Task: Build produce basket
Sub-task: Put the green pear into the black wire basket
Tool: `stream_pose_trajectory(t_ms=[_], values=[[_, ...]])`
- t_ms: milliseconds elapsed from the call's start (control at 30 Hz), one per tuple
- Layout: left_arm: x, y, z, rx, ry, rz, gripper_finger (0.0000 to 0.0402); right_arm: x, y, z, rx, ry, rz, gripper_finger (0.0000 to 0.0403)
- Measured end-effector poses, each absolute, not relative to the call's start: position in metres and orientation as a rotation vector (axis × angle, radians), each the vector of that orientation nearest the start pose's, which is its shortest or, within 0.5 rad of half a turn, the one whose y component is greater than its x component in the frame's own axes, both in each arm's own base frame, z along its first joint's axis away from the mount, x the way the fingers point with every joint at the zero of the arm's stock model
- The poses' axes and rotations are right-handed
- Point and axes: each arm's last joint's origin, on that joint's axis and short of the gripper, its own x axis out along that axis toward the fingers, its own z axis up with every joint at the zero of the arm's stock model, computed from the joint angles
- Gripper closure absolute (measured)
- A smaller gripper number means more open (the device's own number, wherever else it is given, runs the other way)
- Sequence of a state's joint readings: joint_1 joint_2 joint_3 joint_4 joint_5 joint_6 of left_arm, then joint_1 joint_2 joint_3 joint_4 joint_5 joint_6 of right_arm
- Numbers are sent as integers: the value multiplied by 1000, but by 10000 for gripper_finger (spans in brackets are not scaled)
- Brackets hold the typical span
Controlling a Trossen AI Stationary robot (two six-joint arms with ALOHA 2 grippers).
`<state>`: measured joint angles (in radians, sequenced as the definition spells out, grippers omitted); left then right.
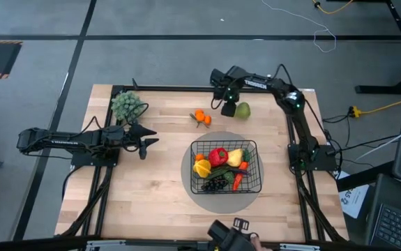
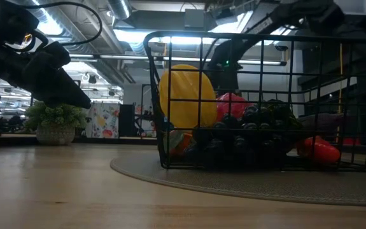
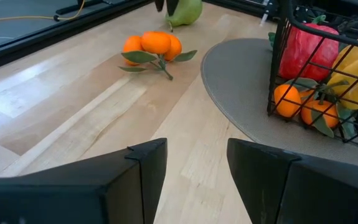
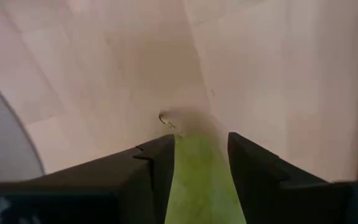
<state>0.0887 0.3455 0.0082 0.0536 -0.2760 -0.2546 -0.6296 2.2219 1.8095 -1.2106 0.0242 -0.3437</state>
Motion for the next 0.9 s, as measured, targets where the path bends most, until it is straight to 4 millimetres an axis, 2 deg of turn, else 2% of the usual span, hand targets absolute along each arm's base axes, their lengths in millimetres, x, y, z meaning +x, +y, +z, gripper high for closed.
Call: stream_pose_trajectory(t_ms=[133, 400, 900], values=[[113, 18, 142, -220, 237, 396, 245, 344, -250, 159, 240, 1647, -210, 264], [113, 18, 142, -220, 238, 396, 245, 349, -244, 147, 245, 1696, -178, 264], [113, 18, 142, -220, 238, 395, 245, 349, -230, 145, 257, 1783, -124, 264]])
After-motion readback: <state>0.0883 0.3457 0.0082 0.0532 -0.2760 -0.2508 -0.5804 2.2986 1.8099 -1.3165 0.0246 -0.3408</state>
